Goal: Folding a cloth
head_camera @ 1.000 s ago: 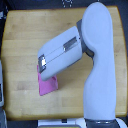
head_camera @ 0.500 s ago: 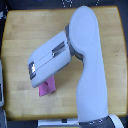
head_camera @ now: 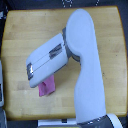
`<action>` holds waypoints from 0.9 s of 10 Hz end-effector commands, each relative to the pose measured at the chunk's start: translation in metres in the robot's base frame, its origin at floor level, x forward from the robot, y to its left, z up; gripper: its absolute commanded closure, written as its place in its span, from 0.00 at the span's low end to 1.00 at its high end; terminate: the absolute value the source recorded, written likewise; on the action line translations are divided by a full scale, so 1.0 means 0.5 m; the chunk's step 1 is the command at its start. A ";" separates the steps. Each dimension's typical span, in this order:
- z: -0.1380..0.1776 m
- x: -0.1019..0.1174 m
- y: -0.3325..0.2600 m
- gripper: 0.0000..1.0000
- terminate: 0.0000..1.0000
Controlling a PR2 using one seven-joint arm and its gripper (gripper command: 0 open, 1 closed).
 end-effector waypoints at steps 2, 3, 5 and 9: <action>-0.011 0.007 -0.013 1.00 0.00; -0.012 0.010 -0.009 1.00 0.00; -0.015 0.013 -0.003 0.00 0.00; -0.022 0.013 -0.017 0.00 0.00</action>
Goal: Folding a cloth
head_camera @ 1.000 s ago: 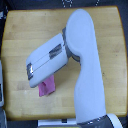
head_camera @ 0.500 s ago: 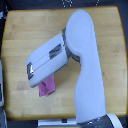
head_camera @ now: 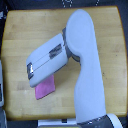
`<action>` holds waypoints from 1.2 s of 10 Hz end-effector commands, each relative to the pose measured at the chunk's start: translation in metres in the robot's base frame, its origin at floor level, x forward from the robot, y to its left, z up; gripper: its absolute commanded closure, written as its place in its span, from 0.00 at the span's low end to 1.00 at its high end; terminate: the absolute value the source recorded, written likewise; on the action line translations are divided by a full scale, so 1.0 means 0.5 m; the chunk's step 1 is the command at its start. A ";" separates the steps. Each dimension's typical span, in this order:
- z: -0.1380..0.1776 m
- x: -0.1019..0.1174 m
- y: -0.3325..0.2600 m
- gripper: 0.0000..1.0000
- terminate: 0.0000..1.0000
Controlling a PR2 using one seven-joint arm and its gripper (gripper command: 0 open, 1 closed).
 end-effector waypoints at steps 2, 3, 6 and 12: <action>-0.021 0.006 -0.023 0.00 0.00; -0.022 0.006 -0.024 0.00 0.00; -0.030 0.011 -0.031 0.00 0.00; 0.069 0.131 -0.105 0.00 0.00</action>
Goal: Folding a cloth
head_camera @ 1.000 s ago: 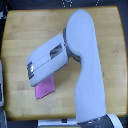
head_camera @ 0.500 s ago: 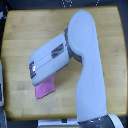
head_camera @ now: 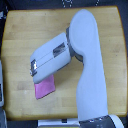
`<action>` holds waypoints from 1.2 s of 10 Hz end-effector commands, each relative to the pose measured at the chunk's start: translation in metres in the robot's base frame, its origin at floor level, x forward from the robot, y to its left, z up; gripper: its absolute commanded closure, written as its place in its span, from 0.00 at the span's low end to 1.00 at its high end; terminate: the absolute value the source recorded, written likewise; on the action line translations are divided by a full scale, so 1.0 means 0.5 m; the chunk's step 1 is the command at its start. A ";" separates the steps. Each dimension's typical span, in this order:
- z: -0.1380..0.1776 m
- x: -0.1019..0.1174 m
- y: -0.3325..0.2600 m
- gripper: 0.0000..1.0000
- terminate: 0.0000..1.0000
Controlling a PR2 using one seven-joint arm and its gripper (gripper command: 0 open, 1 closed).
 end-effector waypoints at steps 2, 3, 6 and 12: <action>0.167 0.164 -0.156 0.00 0.00; 0.190 0.174 -0.186 0.00 0.00; 0.259 0.216 -0.288 0.00 0.00; 0.315 0.346 -0.554 0.00 0.00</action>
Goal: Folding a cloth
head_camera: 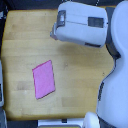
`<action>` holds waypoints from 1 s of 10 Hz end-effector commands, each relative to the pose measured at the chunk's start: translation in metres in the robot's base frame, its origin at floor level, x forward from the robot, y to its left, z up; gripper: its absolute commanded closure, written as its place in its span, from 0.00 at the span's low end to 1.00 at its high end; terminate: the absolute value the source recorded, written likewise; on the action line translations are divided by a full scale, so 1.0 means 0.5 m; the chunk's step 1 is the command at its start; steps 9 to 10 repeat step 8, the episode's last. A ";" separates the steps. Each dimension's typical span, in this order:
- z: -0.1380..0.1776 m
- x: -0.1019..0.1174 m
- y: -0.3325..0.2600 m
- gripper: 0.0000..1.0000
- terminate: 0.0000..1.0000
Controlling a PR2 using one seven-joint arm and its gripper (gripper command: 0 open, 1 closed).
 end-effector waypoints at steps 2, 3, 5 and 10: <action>0.058 0.147 -0.322 0.00 0.00; 0.062 0.164 -0.368 0.00 0.00; 0.058 0.180 -0.438 0.00 0.00; 0.042 0.201 -0.589 0.00 1.00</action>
